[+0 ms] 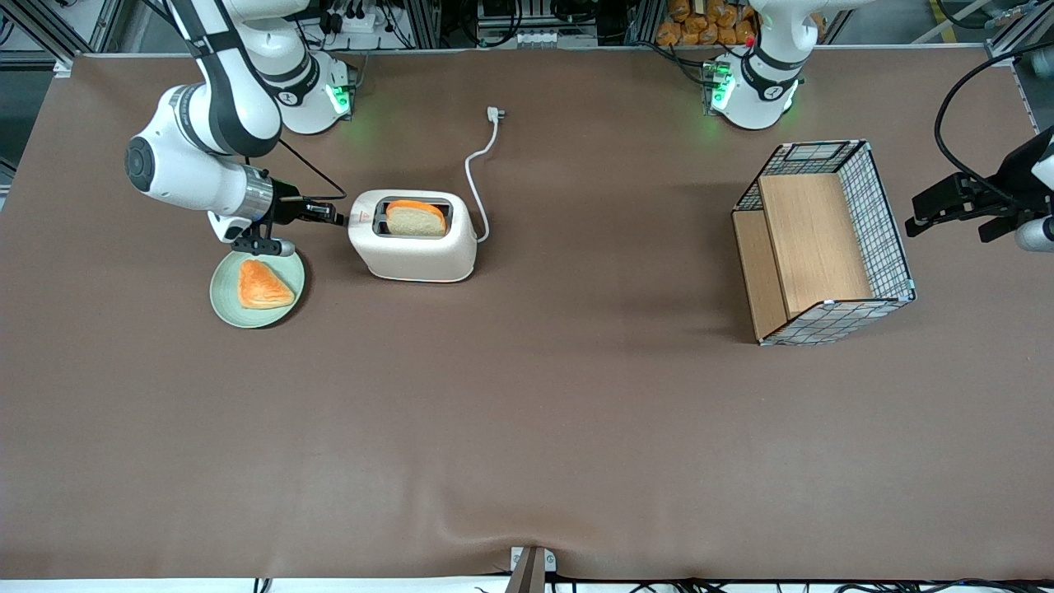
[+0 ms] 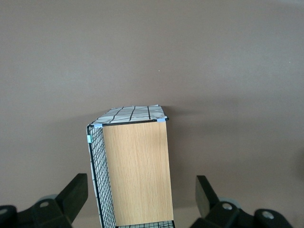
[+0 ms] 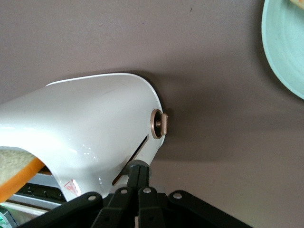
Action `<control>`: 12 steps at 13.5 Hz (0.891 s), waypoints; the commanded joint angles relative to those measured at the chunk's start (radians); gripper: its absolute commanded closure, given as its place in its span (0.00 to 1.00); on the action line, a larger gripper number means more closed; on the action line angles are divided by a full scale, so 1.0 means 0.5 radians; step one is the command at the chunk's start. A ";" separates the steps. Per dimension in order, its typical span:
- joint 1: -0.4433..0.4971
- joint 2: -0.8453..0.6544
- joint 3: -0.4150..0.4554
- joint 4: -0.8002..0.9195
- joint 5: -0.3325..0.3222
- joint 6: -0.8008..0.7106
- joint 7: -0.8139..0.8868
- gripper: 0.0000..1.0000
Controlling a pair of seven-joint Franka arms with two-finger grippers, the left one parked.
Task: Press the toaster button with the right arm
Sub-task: 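Press the toaster's lever down with the right gripper fingertips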
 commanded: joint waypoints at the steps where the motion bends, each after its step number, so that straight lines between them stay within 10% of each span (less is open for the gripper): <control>1: 0.025 0.006 -0.006 -0.048 0.059 0.084 -0.095 1.00; 12: 0.052 0.085 -0.006 -0.087 0.176 0.189 -0.208 1.00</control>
